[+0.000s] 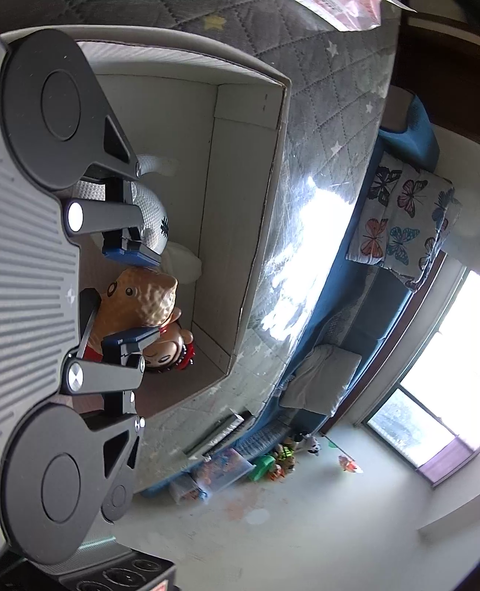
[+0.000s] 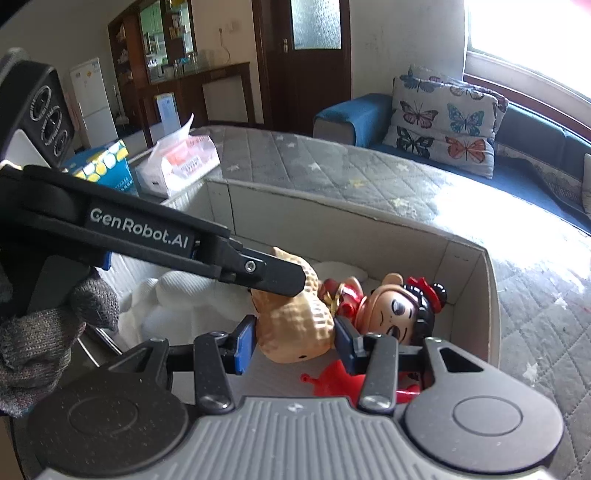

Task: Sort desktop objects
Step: 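Lift the peanut toy with the left gripper and lower it into the box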

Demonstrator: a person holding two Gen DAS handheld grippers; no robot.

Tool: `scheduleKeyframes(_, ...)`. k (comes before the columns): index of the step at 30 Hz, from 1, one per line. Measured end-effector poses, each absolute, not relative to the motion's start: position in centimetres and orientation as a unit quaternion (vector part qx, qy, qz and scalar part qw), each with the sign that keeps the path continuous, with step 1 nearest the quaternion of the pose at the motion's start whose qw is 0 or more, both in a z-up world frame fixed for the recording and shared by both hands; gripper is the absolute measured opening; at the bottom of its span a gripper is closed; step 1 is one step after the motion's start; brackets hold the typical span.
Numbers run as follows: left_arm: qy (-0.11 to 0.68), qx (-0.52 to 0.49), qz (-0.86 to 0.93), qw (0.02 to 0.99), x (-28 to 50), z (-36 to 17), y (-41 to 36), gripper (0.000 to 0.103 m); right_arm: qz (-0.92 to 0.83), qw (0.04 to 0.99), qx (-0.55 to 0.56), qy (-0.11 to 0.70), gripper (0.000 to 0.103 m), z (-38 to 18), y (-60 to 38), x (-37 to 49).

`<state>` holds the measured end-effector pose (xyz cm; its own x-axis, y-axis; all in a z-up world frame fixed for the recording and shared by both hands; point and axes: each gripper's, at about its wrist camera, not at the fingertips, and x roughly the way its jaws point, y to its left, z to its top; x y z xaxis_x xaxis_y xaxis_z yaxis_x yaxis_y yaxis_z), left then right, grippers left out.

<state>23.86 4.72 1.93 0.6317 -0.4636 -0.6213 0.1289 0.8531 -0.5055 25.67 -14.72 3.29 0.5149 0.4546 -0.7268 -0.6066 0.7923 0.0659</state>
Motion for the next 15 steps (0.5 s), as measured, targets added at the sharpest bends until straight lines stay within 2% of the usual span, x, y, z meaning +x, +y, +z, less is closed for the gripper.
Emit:
scheduleKeyframes(6,0.389,-0.176,-0.166,0.889,23.5,2.1,3.7,0.039,0.302,0.858,-0.109,0.4,0.046,2.8,-14.1,26.0)
scheduleKeyframes(15,0.395,-0.178,-0.171,0.885,23.4,2.2,3.5,0.039,0.297,0.858,-0.112,0.404,0.046,2.7,-14.0,26.0)
